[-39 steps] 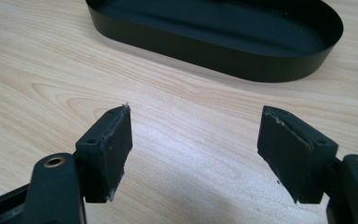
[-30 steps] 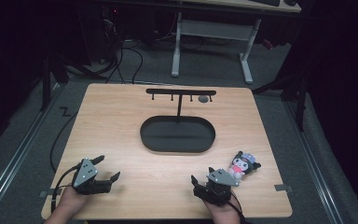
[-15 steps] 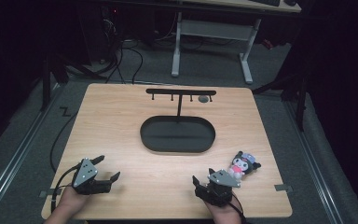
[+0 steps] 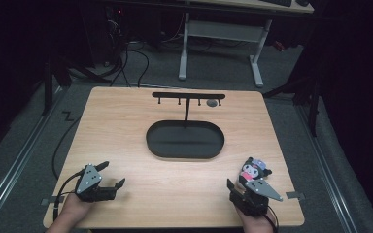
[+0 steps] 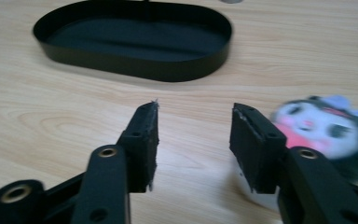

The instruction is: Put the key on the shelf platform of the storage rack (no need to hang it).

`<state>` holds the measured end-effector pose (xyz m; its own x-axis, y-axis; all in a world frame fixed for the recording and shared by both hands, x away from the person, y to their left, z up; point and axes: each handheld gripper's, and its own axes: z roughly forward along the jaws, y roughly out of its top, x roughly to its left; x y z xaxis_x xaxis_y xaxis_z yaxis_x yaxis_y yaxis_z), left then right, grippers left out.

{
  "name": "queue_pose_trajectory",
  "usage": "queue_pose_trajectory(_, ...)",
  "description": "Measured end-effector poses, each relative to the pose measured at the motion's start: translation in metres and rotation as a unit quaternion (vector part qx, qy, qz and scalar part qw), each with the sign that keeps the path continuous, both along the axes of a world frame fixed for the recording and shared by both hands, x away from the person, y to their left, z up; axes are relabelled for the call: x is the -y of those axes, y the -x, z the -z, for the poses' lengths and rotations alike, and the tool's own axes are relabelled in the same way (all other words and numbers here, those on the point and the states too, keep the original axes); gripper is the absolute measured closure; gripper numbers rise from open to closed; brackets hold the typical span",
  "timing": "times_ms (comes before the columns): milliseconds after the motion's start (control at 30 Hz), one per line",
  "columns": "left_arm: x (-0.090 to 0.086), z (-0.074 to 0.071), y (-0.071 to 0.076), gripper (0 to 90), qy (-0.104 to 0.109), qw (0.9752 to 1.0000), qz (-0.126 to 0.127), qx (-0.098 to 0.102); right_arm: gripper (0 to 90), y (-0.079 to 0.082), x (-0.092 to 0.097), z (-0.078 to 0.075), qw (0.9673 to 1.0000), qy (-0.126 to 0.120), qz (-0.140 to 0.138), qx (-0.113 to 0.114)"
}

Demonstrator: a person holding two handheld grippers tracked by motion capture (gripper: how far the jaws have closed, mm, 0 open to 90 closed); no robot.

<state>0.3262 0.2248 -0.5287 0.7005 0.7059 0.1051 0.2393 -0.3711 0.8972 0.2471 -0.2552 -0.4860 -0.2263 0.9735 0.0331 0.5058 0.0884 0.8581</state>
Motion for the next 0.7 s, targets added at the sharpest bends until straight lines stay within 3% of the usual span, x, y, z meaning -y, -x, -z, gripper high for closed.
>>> queue_pose_trajectory(267, 0.001, 0.0, -0.001, 15.5, -0.003, 1.0, -0.001, -0.003, 67.9, 0.013, 0.039, 0.001, 0.9984, 0.01, 0.056, -0.002)
queue_pose_trajectory(400, 0.001, 0.0, -0.001, 15.5, -0.004, 1.0, 0.0, -0.002, 79.8, 0.014, 0.056, 0.003, 0.9964, 0.014, 0.083, -0.007)
queue_pose_trajectory(467, 0.001, 0.0, -0.001, 15.4, -0.005, 1.0, 0.0, -0.002, 88.9, 0.013, 0.062, 0.005, 0.9952, 0.016, 0.095, -0.015)
queue_pose_trajectory(700, 0.001, 0.0, 0.001, 15.5, -0.004, 1.0, 0.0, 0.0, 90.0, -0.004, 0.081, 0.021, 0.9904, 0.029, 0.12, -0.061)
